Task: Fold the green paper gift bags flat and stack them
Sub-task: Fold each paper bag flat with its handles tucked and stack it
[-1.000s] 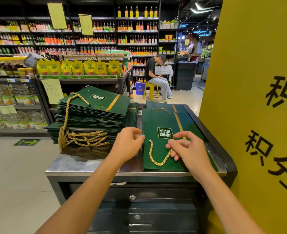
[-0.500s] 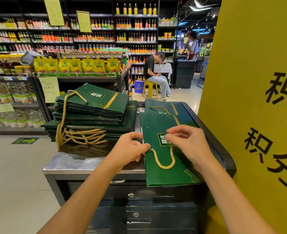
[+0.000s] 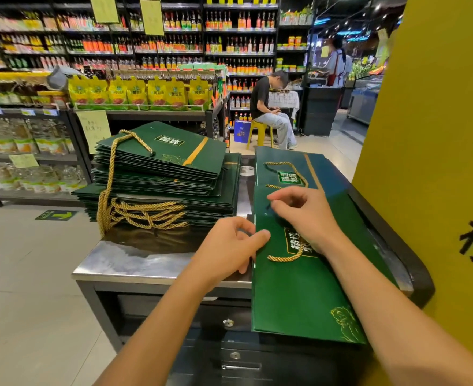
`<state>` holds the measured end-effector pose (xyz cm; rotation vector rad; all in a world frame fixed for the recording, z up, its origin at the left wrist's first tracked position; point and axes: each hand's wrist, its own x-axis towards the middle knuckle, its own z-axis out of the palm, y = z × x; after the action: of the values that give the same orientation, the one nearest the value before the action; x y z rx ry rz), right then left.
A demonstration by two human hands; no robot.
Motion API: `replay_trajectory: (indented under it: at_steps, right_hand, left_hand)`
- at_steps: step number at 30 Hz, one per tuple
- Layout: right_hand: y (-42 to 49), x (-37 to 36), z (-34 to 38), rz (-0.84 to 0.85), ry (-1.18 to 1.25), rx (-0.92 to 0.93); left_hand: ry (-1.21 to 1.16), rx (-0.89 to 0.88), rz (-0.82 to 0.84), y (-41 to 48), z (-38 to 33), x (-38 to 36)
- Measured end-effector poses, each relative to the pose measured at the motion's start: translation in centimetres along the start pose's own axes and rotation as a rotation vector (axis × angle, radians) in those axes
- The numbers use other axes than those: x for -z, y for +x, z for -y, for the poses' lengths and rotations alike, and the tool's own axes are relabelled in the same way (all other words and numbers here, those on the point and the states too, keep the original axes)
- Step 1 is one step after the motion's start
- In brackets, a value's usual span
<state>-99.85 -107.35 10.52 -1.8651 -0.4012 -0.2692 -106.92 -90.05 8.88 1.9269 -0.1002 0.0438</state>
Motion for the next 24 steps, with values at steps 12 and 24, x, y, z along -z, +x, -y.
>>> replay_trajectory:
  at_steps: [12, 24]
  right_hand:
    - [0.2, 0.4, -0.7, 0.049, -0.024, 0.068]
    - [-0.4, -0.3, 0.8, -0.040, -0.002, 0.015]
  left_hand:
    - [0.063, -0.101, -0.060, 0.0, 0.7, -0.5]
    - [-0.008, -0.222, 0.102, -1.5, -0.4, 0.6]
